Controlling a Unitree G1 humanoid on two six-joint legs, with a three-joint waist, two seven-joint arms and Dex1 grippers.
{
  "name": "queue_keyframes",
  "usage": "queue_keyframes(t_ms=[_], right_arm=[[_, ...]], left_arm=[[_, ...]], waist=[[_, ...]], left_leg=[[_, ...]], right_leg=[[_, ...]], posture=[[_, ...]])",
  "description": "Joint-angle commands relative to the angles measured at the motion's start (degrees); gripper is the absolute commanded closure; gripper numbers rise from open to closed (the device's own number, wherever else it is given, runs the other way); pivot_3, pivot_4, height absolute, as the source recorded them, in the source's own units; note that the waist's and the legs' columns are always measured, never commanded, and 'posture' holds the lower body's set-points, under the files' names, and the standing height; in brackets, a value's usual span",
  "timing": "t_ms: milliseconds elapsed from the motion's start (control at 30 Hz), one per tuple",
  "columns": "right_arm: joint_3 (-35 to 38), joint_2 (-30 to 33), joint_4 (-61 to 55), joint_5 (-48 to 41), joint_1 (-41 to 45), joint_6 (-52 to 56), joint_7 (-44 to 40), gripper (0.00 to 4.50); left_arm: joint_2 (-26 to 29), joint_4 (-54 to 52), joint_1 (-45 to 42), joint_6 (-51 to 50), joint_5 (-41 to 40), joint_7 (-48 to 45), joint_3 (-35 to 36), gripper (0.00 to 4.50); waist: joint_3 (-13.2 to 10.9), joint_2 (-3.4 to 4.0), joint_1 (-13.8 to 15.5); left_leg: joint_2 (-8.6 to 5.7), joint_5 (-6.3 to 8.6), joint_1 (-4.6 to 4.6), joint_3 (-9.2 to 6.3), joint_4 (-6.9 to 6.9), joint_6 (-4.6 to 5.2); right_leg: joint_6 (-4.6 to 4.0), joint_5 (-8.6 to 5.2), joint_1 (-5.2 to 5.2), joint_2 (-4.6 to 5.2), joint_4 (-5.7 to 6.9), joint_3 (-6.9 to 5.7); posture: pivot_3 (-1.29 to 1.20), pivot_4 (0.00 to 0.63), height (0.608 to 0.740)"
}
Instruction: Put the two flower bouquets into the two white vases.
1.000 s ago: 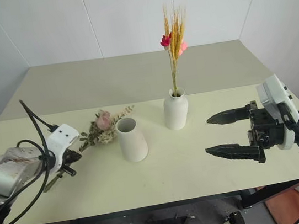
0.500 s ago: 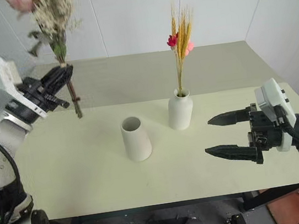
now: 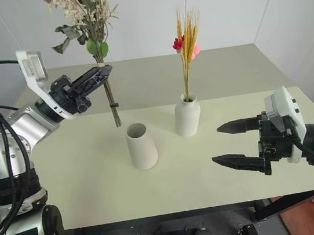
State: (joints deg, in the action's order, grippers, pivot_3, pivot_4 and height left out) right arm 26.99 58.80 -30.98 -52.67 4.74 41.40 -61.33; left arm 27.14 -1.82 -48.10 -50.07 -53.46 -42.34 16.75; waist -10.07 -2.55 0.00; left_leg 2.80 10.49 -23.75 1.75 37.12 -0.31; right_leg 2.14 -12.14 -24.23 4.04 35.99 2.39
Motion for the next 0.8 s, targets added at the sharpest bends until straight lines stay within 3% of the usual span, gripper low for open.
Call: queue_keyframes(t_ms=[33,400,800], right_arm=[[2.6,-0.3,-1.6,-1.2,-0.2,-0.6,1.0,0.0],[4.3,-1.5,-3.8,-2.0,-2.1,-0.8,3.4,0.0],[5.0,-1.5,-4.0,-2.2,-3.3,-1.2,3.7,0.0]], left_arm=[[-0.7,0.6,-2.2,3.2,0.3,-3.1,-1.3,4.38],[-2.4,1.7,1.6,9.9,6.4,-8.5,-7.5,4.38],[-1.1,-3.2,8.8,10.0,9.5,-9.9,-11.0,4.38]], waist=[[0.0,0.0,0.0],[0.0,0.0,-0.2],[0.0,0.0,-0.4]], left_leg=[[0.0,0.0,-0.01,0.0,0.0,0.0],[0.0,0.0,-0.02,0.0,-0.01,0.0],[0.0,0.0,-0.01,-0.01,-0.01,0.0]], right_leg=[[0.0,0.0,0.0,0.01,-0.01,0.0],[0.0,0.0,-0.01,0.0,-0.02,0.01],[0.01,-0.01,-0.01,0.01,-0.03,0.01]], posture=[[0.0,0.15,0.74],[0.0,0.15,0.74],[0.0,0.15,0.74]])
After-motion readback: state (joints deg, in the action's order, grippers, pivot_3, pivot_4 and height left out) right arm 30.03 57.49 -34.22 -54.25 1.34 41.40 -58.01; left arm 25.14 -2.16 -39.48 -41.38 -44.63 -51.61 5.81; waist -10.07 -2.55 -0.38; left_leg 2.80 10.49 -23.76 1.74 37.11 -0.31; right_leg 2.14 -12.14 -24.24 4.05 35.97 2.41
